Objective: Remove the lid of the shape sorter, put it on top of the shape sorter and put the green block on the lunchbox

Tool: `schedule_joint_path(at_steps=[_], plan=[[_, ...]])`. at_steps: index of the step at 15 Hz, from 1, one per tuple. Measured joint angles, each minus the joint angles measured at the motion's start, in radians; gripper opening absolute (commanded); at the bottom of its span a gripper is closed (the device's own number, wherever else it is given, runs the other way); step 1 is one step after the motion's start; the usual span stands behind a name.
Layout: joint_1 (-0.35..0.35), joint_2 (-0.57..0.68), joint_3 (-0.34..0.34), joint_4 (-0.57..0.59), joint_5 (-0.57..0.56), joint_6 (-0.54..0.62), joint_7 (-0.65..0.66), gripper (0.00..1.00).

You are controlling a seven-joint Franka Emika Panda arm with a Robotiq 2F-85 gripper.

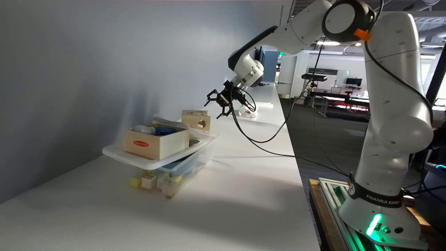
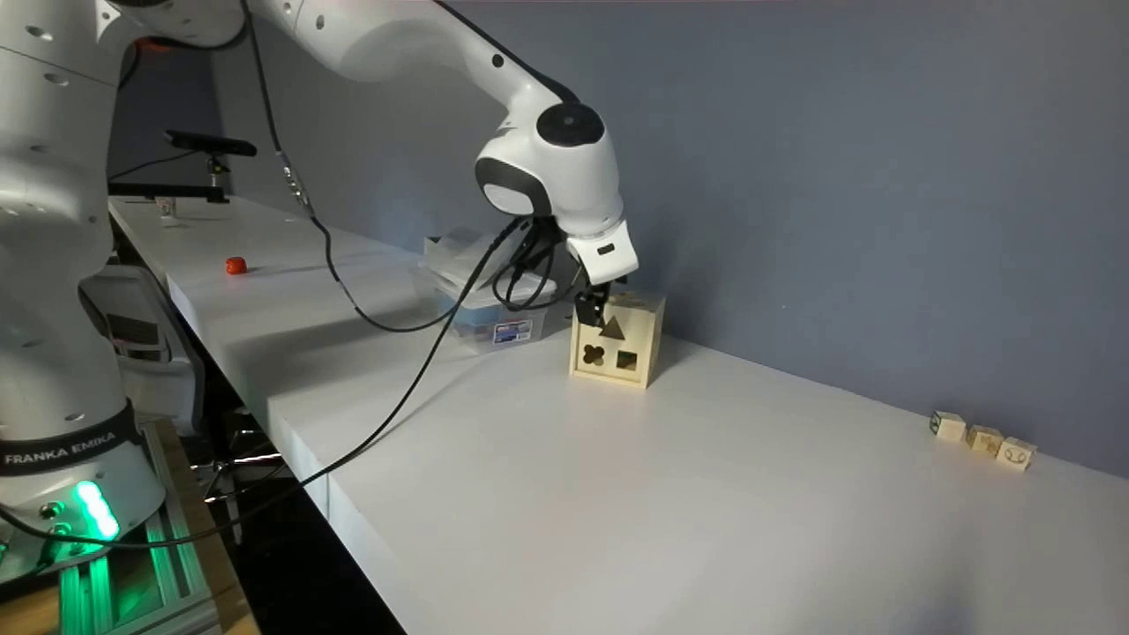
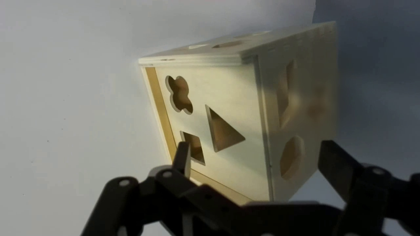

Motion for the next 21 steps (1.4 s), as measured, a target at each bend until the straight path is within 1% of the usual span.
schedule_joint_path(at_steps=[3,15,21], plan=[[-0.001,0.018,0.002,0.003,0.036,-0.006,-0.064,1.00],[0.002,0.031,0.004,0.007,0.037,-0.006,-0.069,1.00],[0.002,0.044,0.013,0.018,0.055,-0.006,-0.085,1.00]])
